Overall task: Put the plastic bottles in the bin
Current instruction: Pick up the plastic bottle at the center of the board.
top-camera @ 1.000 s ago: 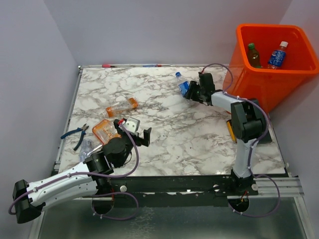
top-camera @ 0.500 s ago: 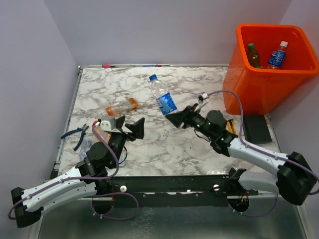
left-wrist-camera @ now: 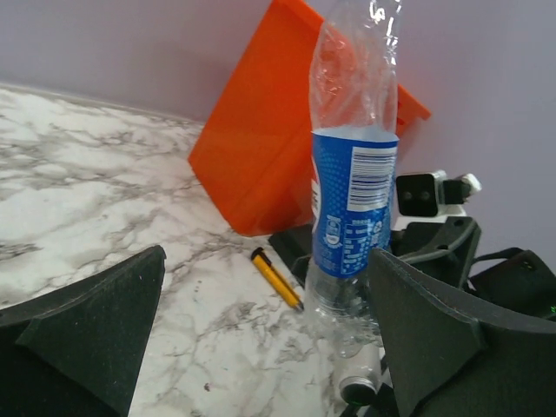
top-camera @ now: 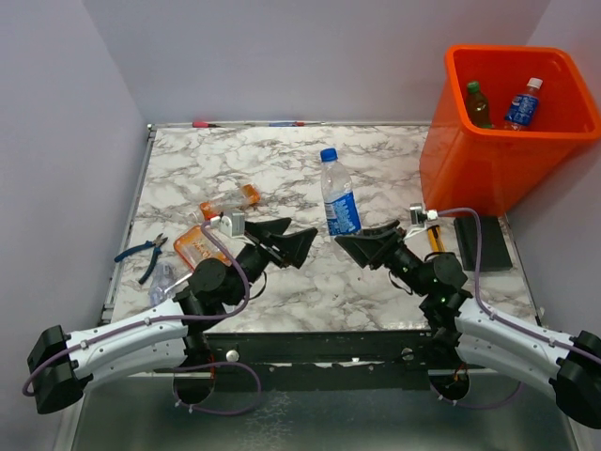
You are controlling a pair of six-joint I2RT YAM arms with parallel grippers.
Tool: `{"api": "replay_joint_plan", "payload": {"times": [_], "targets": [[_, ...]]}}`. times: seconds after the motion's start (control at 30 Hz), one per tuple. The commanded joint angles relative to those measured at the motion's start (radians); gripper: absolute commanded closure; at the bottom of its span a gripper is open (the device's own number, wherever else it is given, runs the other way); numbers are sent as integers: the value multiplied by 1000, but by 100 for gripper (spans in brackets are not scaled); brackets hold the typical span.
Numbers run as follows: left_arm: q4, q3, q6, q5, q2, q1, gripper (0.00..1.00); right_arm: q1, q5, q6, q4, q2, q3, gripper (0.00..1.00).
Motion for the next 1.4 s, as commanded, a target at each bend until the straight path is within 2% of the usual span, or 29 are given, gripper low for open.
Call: {"api": "replay_joint_plan", "payload": {"times": [0.0,0.17,0.4,0.83,0.93,1.0,1.03,1.1,1.2,1.23,1.27,1.37], "targets": [[159,35,-35,189,52,9,1,7,-17,17,105,8,-22,68],[165,96,-33,277,143,12,1,9,-83,-7,159,64,-14,68],[138,152,-45,292,222,25,1,12,-118,-52,137,55,-5,68],[141,185,-88,348,325,53,24,15,-185,-120,68,40,6,67],[175,170,-73,356,324,52,37,17,-182,-122,64,44,-1,66],[185,167,-65,363,325,52,51,17,-181,-121,62,49,-4,63],[187,165,-61,366,325,53,57,17,-183,-118,61,51,-3,60],[187,161,-54,365,321,53,65,17,-197,-112,44,57,10,44],[186,148,-32,349,305,53,71,17,-204,-106,-66,52,54,16],[179,145,-21,336,293,52,73,17,-200,-110,-126,41,71,12],[155,146,-9,321,279,54,74,17,-195,-125,-192,26,89,3],[-13,202,65,284,232,64,78,17,-187,-202,-468,-27,176,1]]}}
